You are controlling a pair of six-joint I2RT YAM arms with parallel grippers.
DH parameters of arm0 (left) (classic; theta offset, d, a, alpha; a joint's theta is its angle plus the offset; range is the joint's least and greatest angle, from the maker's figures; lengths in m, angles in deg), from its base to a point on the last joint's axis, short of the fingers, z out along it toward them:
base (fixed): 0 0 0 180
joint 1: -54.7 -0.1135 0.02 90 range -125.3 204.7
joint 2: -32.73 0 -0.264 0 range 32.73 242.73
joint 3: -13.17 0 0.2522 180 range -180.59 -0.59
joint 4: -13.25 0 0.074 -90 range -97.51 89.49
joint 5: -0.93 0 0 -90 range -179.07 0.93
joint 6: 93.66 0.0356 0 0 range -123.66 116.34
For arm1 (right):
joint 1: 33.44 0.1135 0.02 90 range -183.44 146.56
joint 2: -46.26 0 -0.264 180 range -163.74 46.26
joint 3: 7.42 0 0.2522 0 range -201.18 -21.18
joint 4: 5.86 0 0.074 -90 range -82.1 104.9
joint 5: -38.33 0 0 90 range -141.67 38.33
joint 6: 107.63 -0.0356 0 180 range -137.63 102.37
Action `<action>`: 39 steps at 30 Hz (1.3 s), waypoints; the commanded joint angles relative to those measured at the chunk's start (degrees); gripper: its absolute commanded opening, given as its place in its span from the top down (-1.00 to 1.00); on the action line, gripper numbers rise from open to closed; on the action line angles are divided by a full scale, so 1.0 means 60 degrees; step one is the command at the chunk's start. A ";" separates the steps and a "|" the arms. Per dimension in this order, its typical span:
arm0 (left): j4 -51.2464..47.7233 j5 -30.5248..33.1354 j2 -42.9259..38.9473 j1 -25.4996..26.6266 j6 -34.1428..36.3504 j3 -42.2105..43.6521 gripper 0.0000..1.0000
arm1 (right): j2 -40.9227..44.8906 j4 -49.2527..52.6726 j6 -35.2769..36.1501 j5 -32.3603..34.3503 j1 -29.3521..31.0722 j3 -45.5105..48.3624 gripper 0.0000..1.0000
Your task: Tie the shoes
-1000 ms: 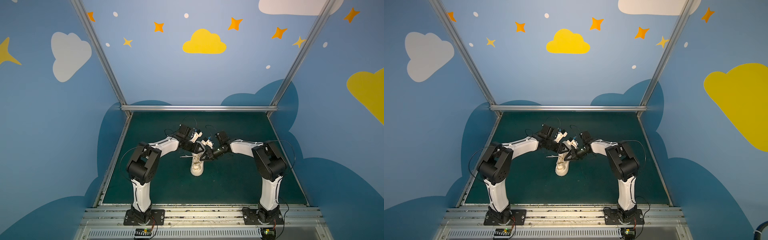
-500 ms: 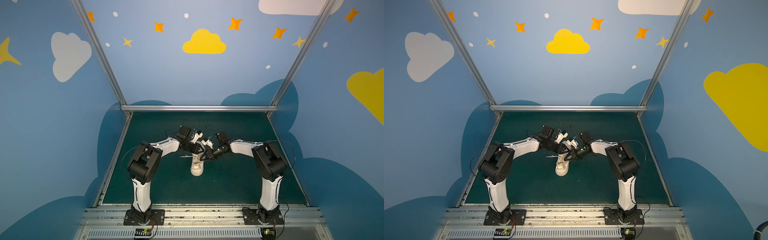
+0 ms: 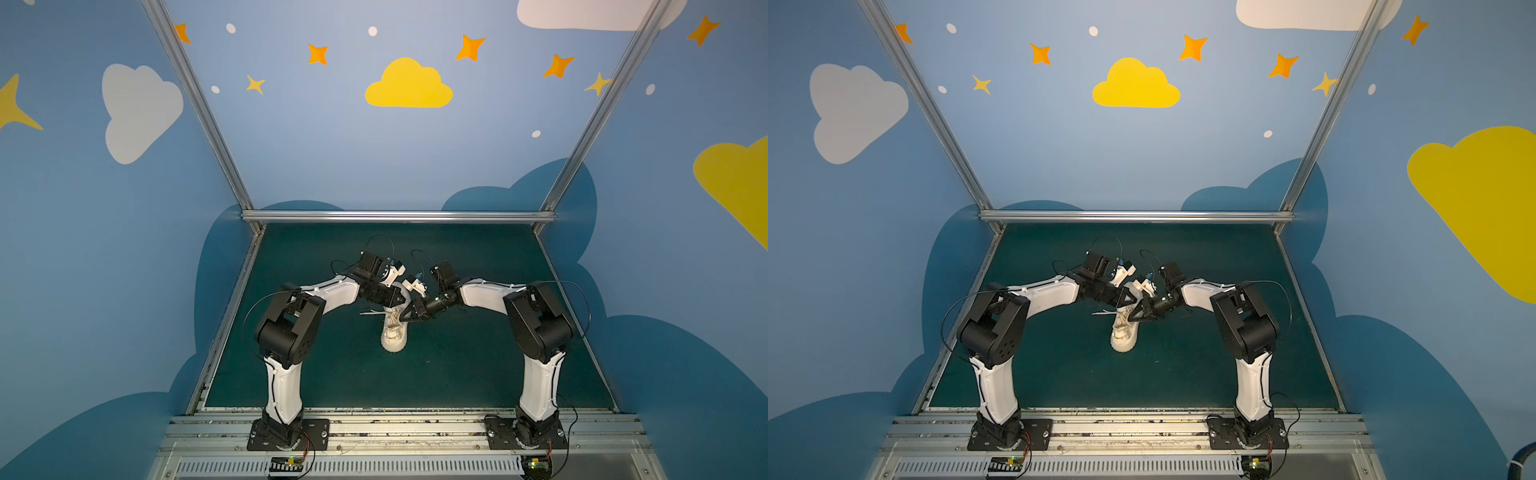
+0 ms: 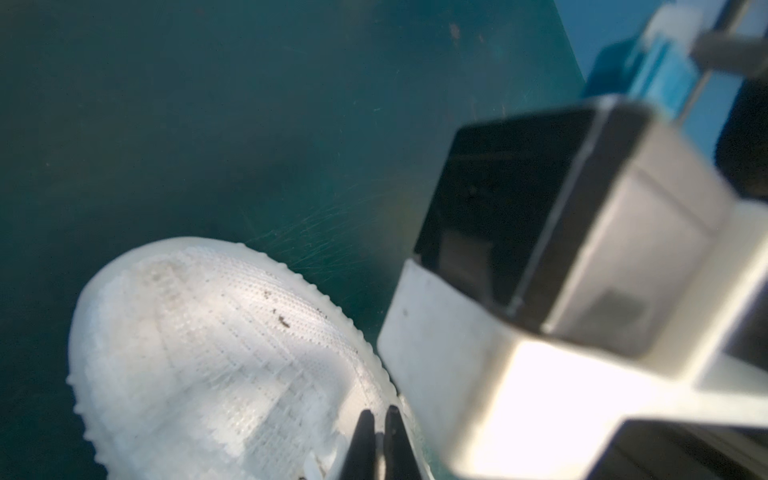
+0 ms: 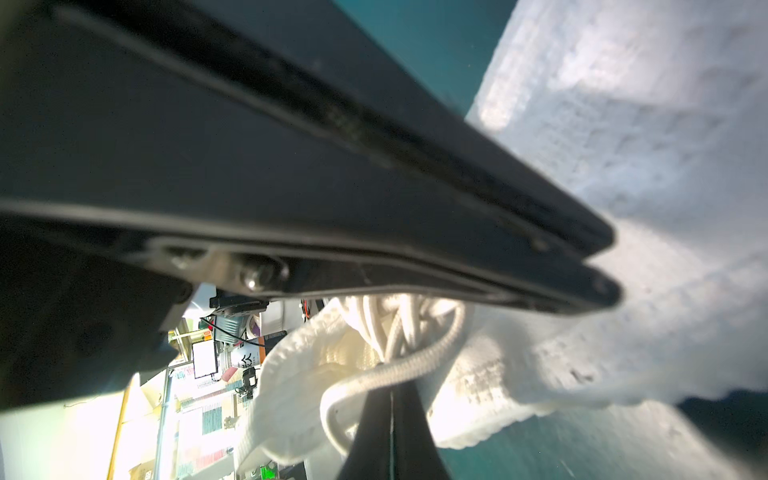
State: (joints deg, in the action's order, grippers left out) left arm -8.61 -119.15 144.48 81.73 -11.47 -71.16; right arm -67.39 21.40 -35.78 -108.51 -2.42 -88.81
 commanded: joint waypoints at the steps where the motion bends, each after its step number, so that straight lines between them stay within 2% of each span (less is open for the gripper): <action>1: 0.0178 -0.0150 -0.0307 -0.0034 -0.0100 0.0144 0.94 | 0.0278 0.0240 0.0054 -0.0004 0.0078 -0.0006 1.00; 13: 0.0471 0.0030 -0.1413 -0.0267 -0.0397 0.0714 0.94 | 0.0714 -0.0057 -0.0204 -0.0090 -0.0094 0.0266 1.00; 24: 0.0299 0.0075 -0.1816 -0.0445 -0.0302 0.0928 0.93 | 0.1185 -0.0100 -0.0315 -0.0096 -0.0306 0.0636 1.00; 39: -0.1251 0.0787 -0.2658 -0.0622 0.0587 0.0503 0.94 | 0.1537 0.0166 -0.0058 0.0025 -0.0661 0.1278 1.00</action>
State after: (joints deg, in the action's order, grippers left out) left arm -13.07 -115.44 129.99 78.82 -10.10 -66.28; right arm -60.50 21.07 -37.29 -108.40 -6.00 -82.21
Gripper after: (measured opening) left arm 0.049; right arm 0.046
